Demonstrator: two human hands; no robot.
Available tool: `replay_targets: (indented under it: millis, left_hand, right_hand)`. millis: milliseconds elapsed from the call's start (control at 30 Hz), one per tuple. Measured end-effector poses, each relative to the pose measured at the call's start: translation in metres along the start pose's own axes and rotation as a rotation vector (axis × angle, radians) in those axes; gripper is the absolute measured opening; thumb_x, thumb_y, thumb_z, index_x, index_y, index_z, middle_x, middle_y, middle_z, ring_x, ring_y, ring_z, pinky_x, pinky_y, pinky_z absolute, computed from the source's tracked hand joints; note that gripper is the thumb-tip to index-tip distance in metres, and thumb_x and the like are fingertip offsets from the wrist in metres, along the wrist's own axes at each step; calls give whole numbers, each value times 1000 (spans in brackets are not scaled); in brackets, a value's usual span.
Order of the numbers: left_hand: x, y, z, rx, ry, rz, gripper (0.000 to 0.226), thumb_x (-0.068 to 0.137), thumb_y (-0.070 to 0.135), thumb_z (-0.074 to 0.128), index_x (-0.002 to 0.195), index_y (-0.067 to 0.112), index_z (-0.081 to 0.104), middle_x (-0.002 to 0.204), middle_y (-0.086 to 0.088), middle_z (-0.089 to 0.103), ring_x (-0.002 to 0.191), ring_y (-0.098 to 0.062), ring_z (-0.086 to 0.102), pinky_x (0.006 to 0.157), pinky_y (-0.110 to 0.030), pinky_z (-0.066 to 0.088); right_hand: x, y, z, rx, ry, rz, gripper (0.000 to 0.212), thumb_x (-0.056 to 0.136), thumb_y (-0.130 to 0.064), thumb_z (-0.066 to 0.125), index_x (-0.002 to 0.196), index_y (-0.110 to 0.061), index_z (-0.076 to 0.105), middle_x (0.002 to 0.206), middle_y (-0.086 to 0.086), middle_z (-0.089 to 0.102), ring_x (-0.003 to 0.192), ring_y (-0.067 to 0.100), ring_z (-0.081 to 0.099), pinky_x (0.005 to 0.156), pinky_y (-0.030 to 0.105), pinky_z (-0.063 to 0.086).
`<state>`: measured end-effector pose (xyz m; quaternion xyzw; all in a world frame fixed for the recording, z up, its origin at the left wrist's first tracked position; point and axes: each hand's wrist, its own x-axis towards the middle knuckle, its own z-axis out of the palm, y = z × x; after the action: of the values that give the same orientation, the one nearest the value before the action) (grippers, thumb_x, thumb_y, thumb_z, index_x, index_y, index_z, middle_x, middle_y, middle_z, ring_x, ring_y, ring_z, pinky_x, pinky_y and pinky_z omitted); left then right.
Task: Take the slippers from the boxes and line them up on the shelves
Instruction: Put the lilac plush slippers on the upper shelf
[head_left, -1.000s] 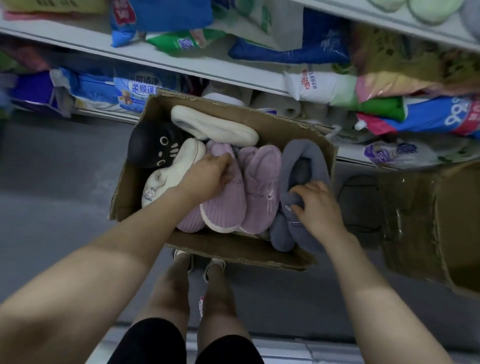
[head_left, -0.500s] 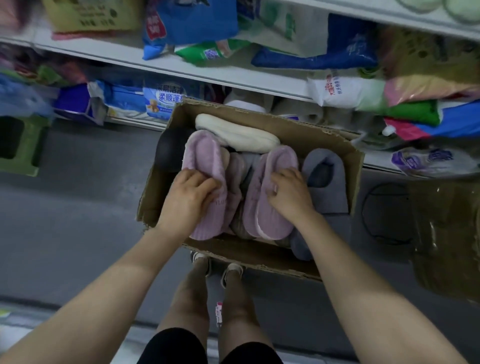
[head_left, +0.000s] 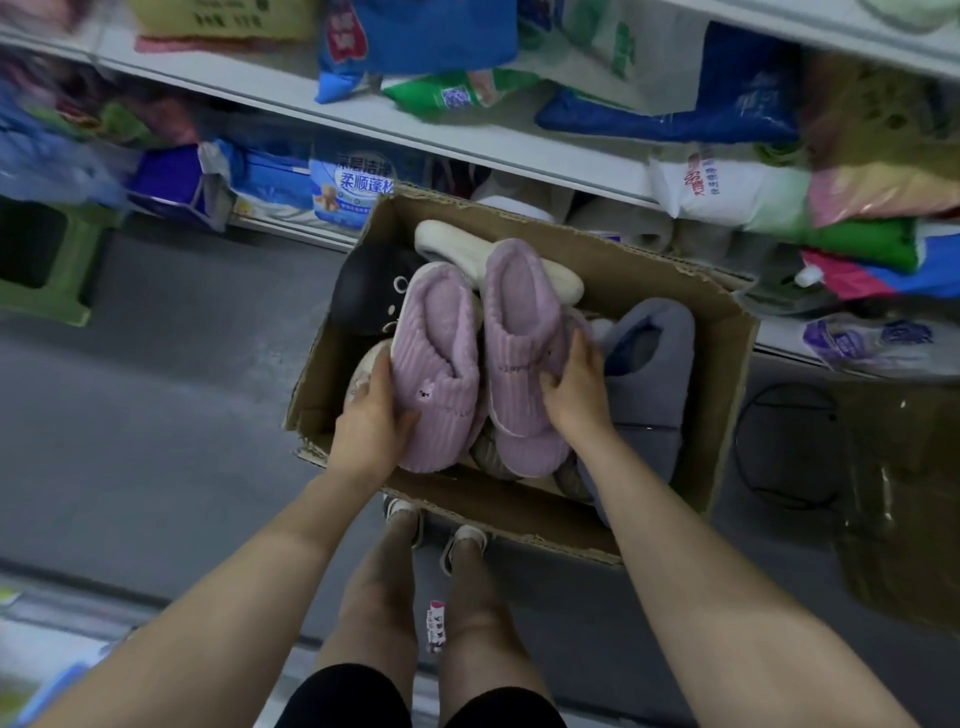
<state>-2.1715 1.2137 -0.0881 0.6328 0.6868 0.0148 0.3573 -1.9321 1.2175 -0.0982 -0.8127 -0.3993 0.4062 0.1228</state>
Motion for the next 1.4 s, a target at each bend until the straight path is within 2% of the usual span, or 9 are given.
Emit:
replay_targets:
  millis: [133, 200, 333, 500, 700, 900, 1100, 1233, 1400]
  left_hand:
    - [-2, 3, 3, -43, -52, -51, 76, 93, 22, 55, 152, 33, 9, 138, -12, 49, 113, -36, 55, 91, -47, 48]
    - [-2, 2, 0, -72, -57, -64, 74, 93, 22, 52, 152, 36, 8, 138, -11, 50, 115, -35, 55, 92, -49, 48]
    - [-3, -1, -16, -185, -112, -51, 72, 93, 21, 50, 149, 44, 11, 140, -5, 48, 120, -30, 52, 96, -47, 47]
    - [-20, 23, -47, -341, -85, -12, 61, 98, 16, 46, 151, 31, 20, 142, -2, 48, 126, -25, 47, 104, -40, 40]
    - [-37, 51, -105, -437, 7, 51, 63, 94, 12, 52, 150, 29, 27, 139, -6, 53, 127, -26, 49, 107, -43, 39]
    - [-56, 97, -175, -574, 108, 140, 59, 96, 9, 49, 149, 25, 29, 138, -15, 52, 124, -33, 51, 106, -41, 40]
    - [-84, 150, -266, -594, 238, 357, 59, 96, 17, 50, 148, 33, 29, 133, -11, 55, 117, -28, 56, 101, -49, 45]
    - [-112, 182, -324, -660, 325, 522, 60, 86, 29, 55, 141, 44, 35, 116, -1, 62, 115, -27, 58, 101, -48, 45]
    - [-146, 229, -399, -660, 473, 734, 55, 97, 11, 51, 142, 39, 38, 109, 2, 63, 97, -12, 60, 90, -32, 48]
  right_hand:
    - [8, 5, 12, 3, -162, -13, 69, 94, -43, 52, 150, -28, 14, 136, 6, 47, 109, 23, 55, 84, 35, 47]
    - [11, 5, 7, 47, -198, -5, 69, 89, -50, 56, 147, -30, 23, 133, 1, 51, 113, 23, 56, 88, 39, 50]
    - [-2, -3, -11, 308, -269, 85, 55, 91, -37, 63, 141, -26, 43, 133, 1, 55, 120, 21, 54, 100, 44, 47]
    - [-35, -24, -49, 333, -202, -18, 54, 99, -26, 48, 148, -38, 30, 143, -6, 45, 128, 18, 45, 107, 45, 42]
    - [-87, -48, -112, 405, -88, -173, 43, 99, -19, 50, 136, -40, 41, 126, -9, 54, 117, 16, 53, 97, 37, 48]
    - [-130, -89, -176, 377, 75, -410, 50, 99, -16, 54, 145, -29, 40, 136, -8, 50, 124, 10, 49, 99, 29, 41]
    - [-166, -152, -245, 366, 234, -676, 49, 95, -21, 57, 139, -40, 46, 137, -10, 55, 120, 11, 56, 102, 41, 48]
    - [-207, -199, -298, 428, 314, -871, 47, 97, -13, 58, 130, -45, 49, 127, -25, 56, 107, -6, 59, 85, 21, 50]
    - [-262, -253, -361, 460, 422, -1059, 47, 97, -12, 57, 132, -43, 52, 111, -30, 64, 96, -4, 65, 75, 20, 55]
